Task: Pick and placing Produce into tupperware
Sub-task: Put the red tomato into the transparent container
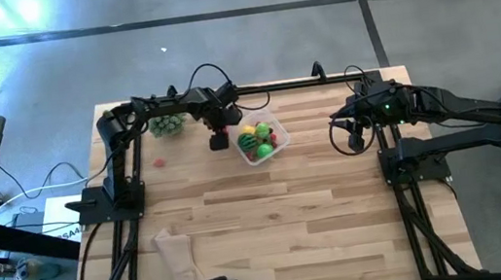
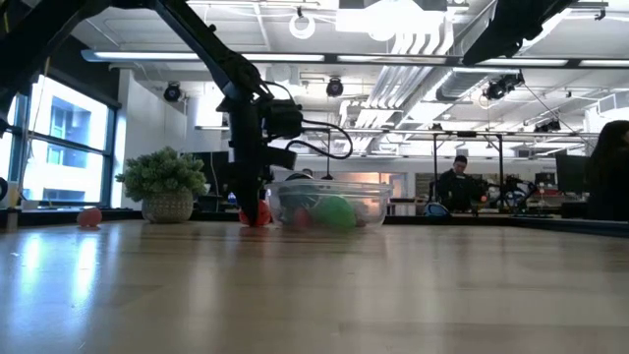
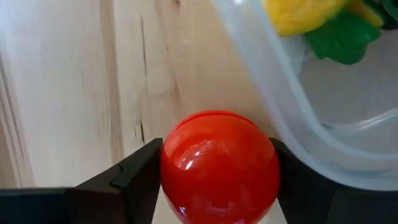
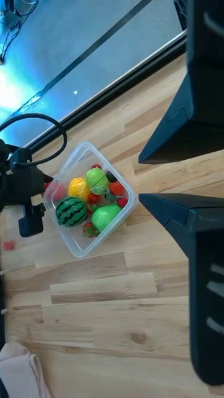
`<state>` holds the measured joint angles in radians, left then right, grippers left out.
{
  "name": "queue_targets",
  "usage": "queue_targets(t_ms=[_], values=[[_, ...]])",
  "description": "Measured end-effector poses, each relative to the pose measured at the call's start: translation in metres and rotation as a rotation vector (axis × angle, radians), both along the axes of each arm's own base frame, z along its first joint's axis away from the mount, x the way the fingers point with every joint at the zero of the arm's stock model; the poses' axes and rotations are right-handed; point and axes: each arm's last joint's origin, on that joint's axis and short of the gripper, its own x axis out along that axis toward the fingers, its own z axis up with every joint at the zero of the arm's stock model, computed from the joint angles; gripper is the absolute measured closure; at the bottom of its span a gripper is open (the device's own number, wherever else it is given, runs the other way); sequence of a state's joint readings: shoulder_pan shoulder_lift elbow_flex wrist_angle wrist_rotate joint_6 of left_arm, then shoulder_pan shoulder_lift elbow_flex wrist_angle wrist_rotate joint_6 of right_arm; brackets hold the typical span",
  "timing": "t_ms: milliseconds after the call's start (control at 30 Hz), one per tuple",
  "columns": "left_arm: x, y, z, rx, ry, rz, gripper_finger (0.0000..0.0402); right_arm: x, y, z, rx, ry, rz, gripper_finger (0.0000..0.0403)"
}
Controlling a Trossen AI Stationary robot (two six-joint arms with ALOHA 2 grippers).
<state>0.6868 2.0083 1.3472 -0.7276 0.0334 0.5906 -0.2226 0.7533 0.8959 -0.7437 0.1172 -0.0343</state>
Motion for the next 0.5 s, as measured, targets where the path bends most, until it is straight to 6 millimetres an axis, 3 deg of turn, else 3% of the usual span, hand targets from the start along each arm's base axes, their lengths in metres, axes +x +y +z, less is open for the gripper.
queue_targets(t_ms=[267,500], values=[[-0.0007,-0.0006,-0.0001,-0.027,-0.003,0.126,0.0132,0.0,0.0,0.0,0.0,0.0,0.0,0.0327],[-0.0065,-0.0053,-0.0002,-0.074,0.058,0.151,0.0162,0.0001,0.0,-0.0001,0.0,0.0,0.0,0.0327]])
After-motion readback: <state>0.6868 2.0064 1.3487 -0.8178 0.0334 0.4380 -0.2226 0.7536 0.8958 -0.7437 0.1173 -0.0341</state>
